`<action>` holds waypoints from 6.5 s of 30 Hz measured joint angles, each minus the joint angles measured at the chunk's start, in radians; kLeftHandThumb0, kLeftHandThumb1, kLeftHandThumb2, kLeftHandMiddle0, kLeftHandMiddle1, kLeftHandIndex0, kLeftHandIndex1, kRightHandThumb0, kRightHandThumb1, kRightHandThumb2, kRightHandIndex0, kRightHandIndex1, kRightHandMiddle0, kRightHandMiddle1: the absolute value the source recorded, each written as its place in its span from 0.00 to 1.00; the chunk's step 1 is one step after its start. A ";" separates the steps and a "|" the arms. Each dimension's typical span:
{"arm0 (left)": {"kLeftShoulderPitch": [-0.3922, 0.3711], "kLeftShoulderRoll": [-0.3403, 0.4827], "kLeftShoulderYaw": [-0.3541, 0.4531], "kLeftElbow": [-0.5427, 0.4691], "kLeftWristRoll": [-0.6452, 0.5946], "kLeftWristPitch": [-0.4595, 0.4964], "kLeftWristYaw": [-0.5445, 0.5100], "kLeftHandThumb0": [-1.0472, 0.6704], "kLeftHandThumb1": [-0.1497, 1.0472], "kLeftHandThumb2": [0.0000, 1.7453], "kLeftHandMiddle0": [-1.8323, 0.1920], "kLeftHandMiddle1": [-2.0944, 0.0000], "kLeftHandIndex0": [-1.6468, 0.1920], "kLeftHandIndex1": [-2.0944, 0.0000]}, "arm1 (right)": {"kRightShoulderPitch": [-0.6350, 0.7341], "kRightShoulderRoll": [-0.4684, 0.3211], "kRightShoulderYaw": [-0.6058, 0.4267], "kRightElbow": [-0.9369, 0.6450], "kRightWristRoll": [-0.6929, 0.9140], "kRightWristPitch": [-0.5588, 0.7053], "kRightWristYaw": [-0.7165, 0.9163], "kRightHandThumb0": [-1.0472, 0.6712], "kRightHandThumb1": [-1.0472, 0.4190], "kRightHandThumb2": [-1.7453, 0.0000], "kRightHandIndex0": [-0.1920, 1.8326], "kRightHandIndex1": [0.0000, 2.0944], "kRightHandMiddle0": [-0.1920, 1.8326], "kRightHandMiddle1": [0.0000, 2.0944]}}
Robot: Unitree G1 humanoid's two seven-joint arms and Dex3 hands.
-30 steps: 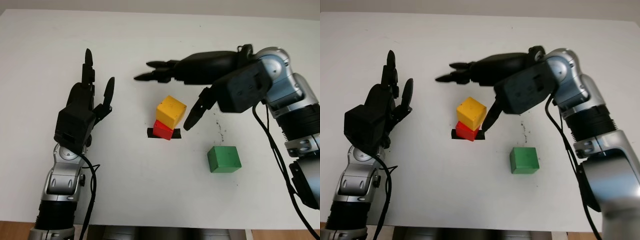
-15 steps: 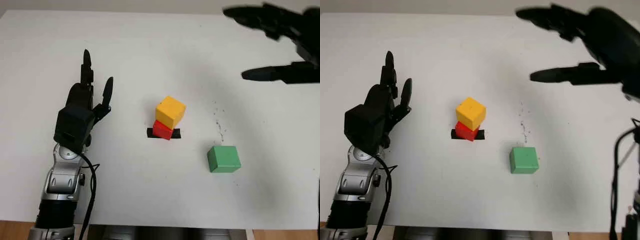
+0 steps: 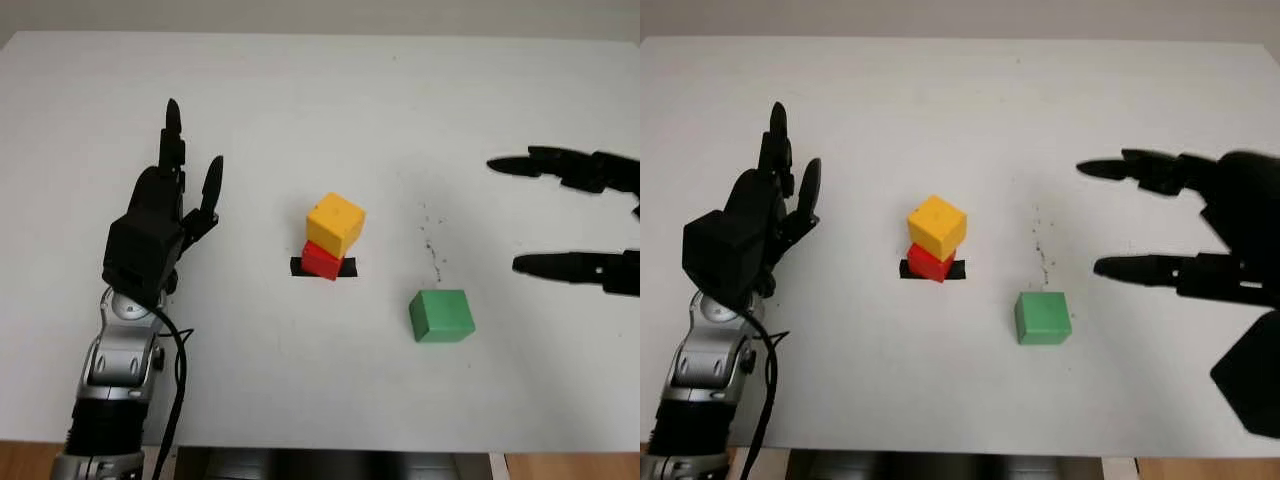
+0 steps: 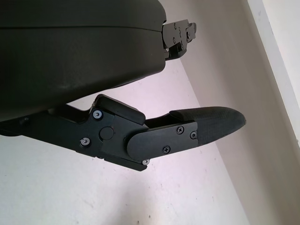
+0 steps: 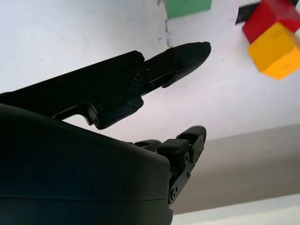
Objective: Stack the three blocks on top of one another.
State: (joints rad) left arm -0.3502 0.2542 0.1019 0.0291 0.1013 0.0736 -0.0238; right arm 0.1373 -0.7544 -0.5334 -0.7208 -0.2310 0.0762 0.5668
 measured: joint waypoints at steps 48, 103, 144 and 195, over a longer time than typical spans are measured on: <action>0.004 0.017 0.029 -0.034 -0.024 0.030 -0.016 0.12 1.00 0.33 0.98 0.97 0.98 0.97 | 0.120 0.070 0.297 0.247 -0.357 -0.373 -0.222 0.22 0.00 0.97 0.13 0.04 0.26 0.05; 0.005 0.018 0.030 -0.067 -0.028 0.080 -0.018 0.11 1.00 0.31 0.99 0.98 0.99 0.97 | 0.037 0.082 0.374 0.287 -0.352 -0.303 -0.244 0.38 0.02 0.97 0.31 0.05 0.20 0.72; 0.007 0.015 0.030 -0.068 -0.034 0.081 -0.011 0.10 1.00 0.31 0.99 0.97 0.99 0.97 | -0.370 0.089 0.294 0.335 0.114 0.092 -0.099 0.36 0.11 0.97 0.23 0.35 0.34 0.66; -0.002 0.016 0.029 -0.046 -0.028 0.066 -0.004 0.11 1.00 0.32 0.98 0.97 0.99 0.97 | -1.046 0.188 0.669 0.721 0.397 0.795 0.159 0.35 0.05 0.97 0.06 0.50 0.23 0.86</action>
State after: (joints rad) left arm -0.3525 0.2698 0.1312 -0.0169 0.0731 0.1397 -0.0281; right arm -0.9084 -0.5663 0.1352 0.0004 0.1658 0.8709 0.7259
